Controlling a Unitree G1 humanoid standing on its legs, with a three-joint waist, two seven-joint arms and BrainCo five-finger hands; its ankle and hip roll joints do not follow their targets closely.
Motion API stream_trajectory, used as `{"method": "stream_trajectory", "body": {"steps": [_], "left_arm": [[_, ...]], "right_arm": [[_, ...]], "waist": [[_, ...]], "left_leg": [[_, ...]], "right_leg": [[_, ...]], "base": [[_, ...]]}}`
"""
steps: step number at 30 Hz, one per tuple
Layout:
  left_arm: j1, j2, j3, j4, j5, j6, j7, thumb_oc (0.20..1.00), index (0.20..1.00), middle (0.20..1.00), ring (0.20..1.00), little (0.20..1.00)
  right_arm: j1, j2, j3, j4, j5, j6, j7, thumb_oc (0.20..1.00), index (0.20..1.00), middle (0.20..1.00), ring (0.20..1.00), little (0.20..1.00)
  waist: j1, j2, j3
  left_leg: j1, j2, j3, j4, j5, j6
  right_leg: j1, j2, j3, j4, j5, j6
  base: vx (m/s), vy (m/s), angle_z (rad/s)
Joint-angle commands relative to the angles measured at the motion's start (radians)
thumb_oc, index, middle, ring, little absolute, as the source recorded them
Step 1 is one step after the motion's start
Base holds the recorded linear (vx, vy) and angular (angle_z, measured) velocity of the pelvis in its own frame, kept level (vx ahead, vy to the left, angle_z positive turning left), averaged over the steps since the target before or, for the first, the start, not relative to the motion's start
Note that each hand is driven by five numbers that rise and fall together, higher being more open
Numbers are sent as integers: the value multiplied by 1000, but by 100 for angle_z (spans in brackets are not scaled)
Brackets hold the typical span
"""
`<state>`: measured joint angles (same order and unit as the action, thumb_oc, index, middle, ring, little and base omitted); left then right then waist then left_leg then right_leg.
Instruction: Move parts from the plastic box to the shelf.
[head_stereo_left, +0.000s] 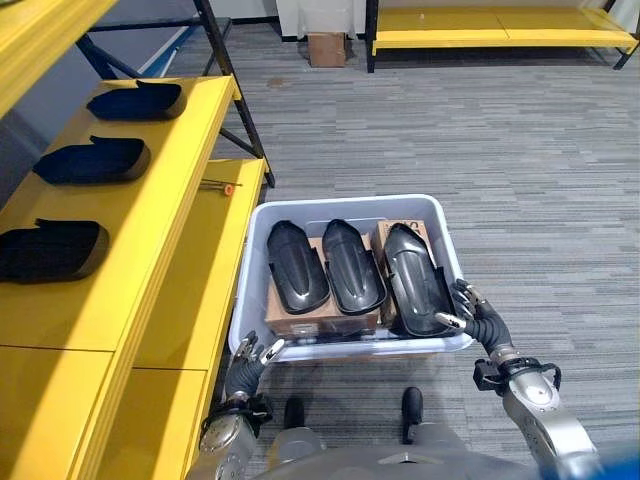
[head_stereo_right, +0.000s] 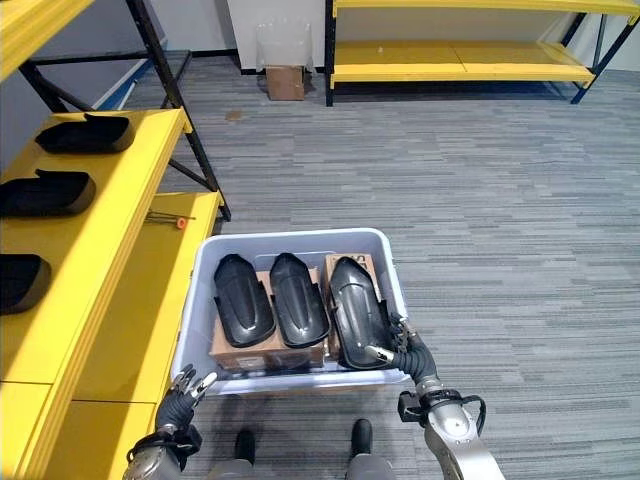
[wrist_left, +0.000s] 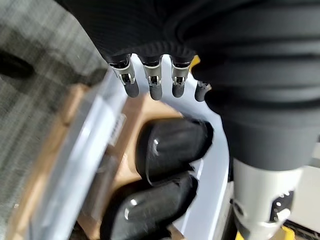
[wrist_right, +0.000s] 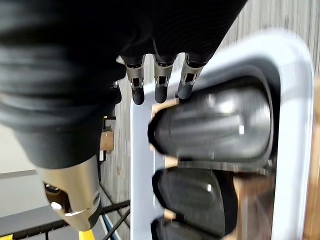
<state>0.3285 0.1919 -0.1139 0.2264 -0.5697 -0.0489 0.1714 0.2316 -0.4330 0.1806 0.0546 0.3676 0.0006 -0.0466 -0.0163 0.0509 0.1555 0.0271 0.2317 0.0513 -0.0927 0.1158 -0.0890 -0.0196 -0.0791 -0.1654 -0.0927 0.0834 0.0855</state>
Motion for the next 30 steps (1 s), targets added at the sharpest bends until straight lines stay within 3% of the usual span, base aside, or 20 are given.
{"method": "stream_trajectory", "body": {"steps": [1, 9, 14, 23, 30], "left_arm": [[-41, 76, 28, -61, 2, -49, -18, 1000, 1000, 1000, 1000, 1000], [-47, 78, 48, -144, -16, -75, -17, 1000, 1000, 1000, 1000, 1000], [-171, 114, 10, -191, -22, -122, 21, 1000, 1000, 1000, 1000, 1000], [-368, 103, -64, -233, -31, -175, 96, 1000, 1000, 1000, 1000, 1000], [-424, 99, -107, -247, -36, -187, 120, 1000, 1000, 1000, 1000, 1000]], "right_arm": [[-17, 9, -27, -112, -9, -56, -2, 1000, 1000, 1000, 1000, 1000], [-138, -27, -56, -231, -39, -114, -44, 1000, 1000, 1000, 1000, 1000], [-370, -18, 37, -209, -68, -136, -124, 1000, 1000, 1000, 1000, 1000], [-604, 25, 114, -154, -134, -124, -231, 1000, 1000, 1000, 1000, 1000], [-674, 58, 131, -100, -166, -117, -296, 1000, 1000, 1000, 1000, 1000]], "waist": [[0, -22, 15], [-5, 9, 33], [6, 22, 85], [10, 11, 163], [13, 3, 205]], "left_leg": [[30, -29, 15, 5, -55, -43], [-23, -14, 44, 5, -32, -64], [-89, -22, 63, 5, -29, -58], [-188, -50, 74, 5, -21, -52], [-214, -64, 76, 5, -21, -46]], "right_leg": [[-47, -90, -24, 96, -6, 71], [-117, -82, -13, 96, 6, 73], [-217, -94, 11, 119, 29, 85], [-349, -112, 32, 164, 58, 96], [-384, -125, 38, 176, 63, 98]], "base": [[15, -166, 19], [-23, -36, -4], [-110, 26, -13], [-55, 26, -3], [-10, 9, -2]]}}
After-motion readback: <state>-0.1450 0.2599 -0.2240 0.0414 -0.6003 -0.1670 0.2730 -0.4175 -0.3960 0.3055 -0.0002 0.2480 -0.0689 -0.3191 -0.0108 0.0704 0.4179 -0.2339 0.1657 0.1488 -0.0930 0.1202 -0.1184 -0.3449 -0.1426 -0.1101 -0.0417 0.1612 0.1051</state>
